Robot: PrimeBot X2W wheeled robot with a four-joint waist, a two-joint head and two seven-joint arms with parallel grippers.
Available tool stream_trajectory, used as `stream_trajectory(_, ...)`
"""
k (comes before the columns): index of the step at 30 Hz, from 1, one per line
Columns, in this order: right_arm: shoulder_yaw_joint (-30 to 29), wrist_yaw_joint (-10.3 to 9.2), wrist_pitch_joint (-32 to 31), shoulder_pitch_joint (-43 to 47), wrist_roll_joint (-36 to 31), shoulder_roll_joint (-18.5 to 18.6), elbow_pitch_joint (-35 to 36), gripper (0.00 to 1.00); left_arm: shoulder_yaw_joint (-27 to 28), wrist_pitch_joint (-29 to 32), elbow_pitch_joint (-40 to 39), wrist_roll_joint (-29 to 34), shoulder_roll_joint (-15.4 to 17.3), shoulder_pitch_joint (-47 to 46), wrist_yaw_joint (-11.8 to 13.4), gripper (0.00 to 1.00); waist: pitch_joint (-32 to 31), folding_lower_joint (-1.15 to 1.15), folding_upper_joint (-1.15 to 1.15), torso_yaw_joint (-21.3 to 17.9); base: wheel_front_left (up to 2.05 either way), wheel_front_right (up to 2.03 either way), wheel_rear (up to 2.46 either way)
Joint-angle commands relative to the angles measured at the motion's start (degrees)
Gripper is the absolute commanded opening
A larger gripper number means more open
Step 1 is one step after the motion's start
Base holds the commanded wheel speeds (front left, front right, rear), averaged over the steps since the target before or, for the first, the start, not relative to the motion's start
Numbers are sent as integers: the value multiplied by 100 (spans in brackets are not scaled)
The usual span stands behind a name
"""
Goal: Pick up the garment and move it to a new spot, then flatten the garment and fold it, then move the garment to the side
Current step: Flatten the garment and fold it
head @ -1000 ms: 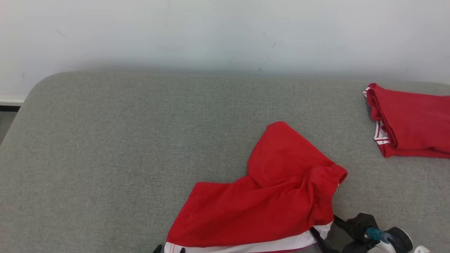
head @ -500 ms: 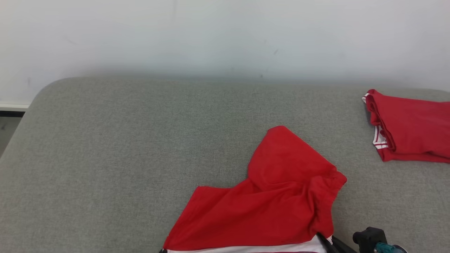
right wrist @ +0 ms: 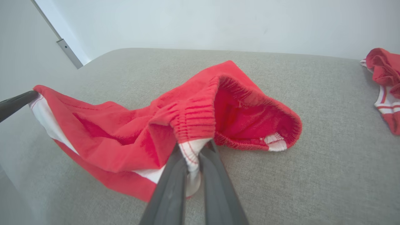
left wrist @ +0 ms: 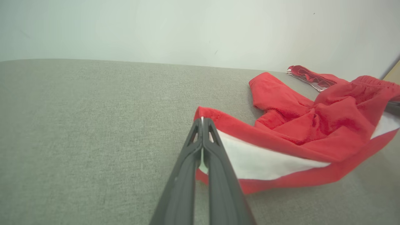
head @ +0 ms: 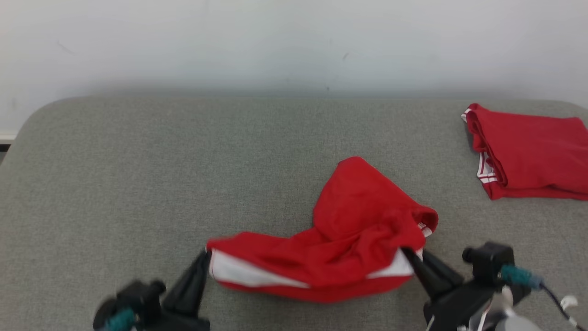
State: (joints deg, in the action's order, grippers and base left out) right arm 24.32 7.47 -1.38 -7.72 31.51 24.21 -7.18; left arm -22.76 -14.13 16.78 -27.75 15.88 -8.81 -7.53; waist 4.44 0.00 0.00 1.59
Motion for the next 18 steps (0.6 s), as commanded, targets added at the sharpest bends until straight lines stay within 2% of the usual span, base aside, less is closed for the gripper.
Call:
stream_trajectory(1,-42,3,-78,-188,77,-24,64,0,-57,65,-80,-78,134,-317,10,0,107,0,0,-19,0,0,0)
stream_trajectory(6,-205,3,-359,-1079,452,-90,94,0,-335,463,-337,-484,598,-1527,10,0,505,0,0,1,0,0,0)
stream_trajectory(11,-485,3,-806,-2363,1139,-320,-382,0,-555,849,-314,-1071,992,-3181,10,0,1159,0,0,24,0,0,0)
stream_trajectory(13,-697,3,-1070,-3059,1497,-436,-632,0,-620,1033,-226,-1352,1063,-3911,10,0,1452,0,0,48,0,0,0)
stream_trajectory(15,-803,4,-1284,-3817,1532,-394,-906,0,-614,1166,-20,-1692,1115,-4686,11,0,1753,0,0,73,0,0,0)
stream_trajectory(18,-1058,3,-1631,-4850,1844,-696,-1505,0,-646,1350,410,-2087,1076,-5774,11,0,2130,0,0,75,0,0,0)
